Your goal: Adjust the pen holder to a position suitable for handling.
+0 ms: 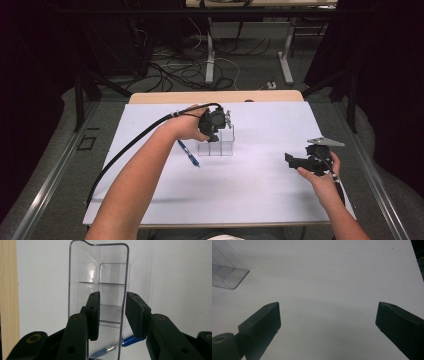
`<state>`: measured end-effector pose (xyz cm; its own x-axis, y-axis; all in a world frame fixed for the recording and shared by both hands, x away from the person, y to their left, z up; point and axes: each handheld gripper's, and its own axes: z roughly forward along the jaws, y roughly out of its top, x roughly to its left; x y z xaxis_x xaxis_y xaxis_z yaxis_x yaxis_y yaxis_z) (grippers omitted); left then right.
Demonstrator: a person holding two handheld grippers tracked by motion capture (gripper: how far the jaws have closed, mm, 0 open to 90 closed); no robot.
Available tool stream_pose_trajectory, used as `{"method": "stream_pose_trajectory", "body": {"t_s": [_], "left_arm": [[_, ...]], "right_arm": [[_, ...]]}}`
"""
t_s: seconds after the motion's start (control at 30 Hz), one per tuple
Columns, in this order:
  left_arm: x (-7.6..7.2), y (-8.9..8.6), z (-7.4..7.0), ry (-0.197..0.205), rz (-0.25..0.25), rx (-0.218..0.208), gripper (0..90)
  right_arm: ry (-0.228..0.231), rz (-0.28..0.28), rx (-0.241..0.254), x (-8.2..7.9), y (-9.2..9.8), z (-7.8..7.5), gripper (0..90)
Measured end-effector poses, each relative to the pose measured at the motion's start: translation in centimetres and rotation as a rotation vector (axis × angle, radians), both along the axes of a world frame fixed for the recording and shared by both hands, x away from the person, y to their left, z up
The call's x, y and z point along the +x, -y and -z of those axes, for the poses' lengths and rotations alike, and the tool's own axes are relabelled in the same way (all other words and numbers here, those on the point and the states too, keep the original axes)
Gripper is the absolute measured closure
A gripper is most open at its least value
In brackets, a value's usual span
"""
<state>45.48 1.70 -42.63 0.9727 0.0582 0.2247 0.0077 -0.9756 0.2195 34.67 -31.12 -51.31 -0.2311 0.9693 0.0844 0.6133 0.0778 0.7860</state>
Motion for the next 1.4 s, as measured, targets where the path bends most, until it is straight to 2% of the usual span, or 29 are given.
{"method": "stream_pose_trajectory", "body": {"t_s": [0.27, 0.33, 0.4, 0.53, 0.67, 0.73, 0.8, 0.9, 1.0, 1.03, 1.07, 1.1, 1.17, 1.2, 1.3, 1.33, 1.4], "left_arm": [[-0.9, -1.3, -1.7, 0.072, -0.035, -0.057, 57.8], [-1.2, -1.5, -2.1, 0.099, -0.034, -0.079, 55.9], [-1.3, -1.9, -2.5, 0.114, -0.039, -0.120, 54.0], [-1.6, -2.8, -3.2, 0.144, -0.077, -0.141, 51.8], [-1.7, -3.6, -4.0, 0.155, -0.154, -0.176, 50.5], [-1.7, -4.0, -4.4, 0.139, -0.184, -0.231, 50.2], [-1.6, -4.6, -4.7, 0.124, -0.220, -0.266, 50.5], [-1.5, -5.4, -5.1, 0.117, -0.295, -0.279, 50.3], [-1.6, -6.3, -5.6, 0.087, -0.352, -0.337, 50.8], [-1.5, -6.7, -5.7, 0.085, -0.383, -0.395, 50.1], [-1.5, -7.1, -5.8, 0.069, -0.428, -0.430, 49.0], [-1.4, -7.5, -6.0, 0.049, -0.470, -0.445, 45.7], [-1.2, -8.4, -6.2, 0.020, -0.568, -0.528, 37.7], [-1.2, -9.0, -6.2, 0.013, -0.598, -0.560, 37.2], [-1.2, -10.2, -6.4, 0.031, -0.664, -0.583, 29.0], [-1.2, -10.6, -6.5, 0.023, -0.683, -0.592, 28.0], [-1.5, -11.3, -6.5, 0.037, -0.714, -0.610, 24.9]], "right_arm": [[0.001, 0.000, 0.000, 0.0, -0.1, 0.0, 5.5], [0.002, 0.003, 0.000, 0.0, -0.1, -0.1, 5.5], [0.003, 0.007, -0.001, -0.1, -0.1, -0.1, 5.5], [0.001, 0.004, 0.000, -0.1, 0.0, -0.2, 5.5], [0.001, 0.005, -0.001, -0.1, 0.0, -0.2, 5.5], [0.002, 0.005, -0.001, -0.1, 0.0, -0.2, 5.5], [0.002, 0.006, 0.000, -0.1, 0.0, -0.2, 5.5], [0.002, 0.005, 0.001, -0.1, 0.0, -0.2, 5.5], [0.004, 0.006, 0.001, -0.1, 0.0, -0.2, 5.5], [0.005, 0.004, 0.004, -0.1, 0.0, -0.2, 5.5], [0.007, 0.003, 0.004, -0.1, 0.0, -0.2, 5.5], [0.006, 0.006, 0.007, -0.1, 0.0, -0.3, 5.5], [0.005, 0.007, 0.007, -0.1, 0.0, -0.2, 5.5], [0.004, 0.005, 0.003, -0.1, 0.0, -0.2, 5.5], [0.003, 0.005, 0.005, -0.1, -0.1, -0.2, 5.5], [0.004, 0.005, 0.005, -0.1, -0.1, -0.2, 5.5], [0.004, 0.006, 0.004, -0.2, -0.1, -0.2, 5.5]]}}
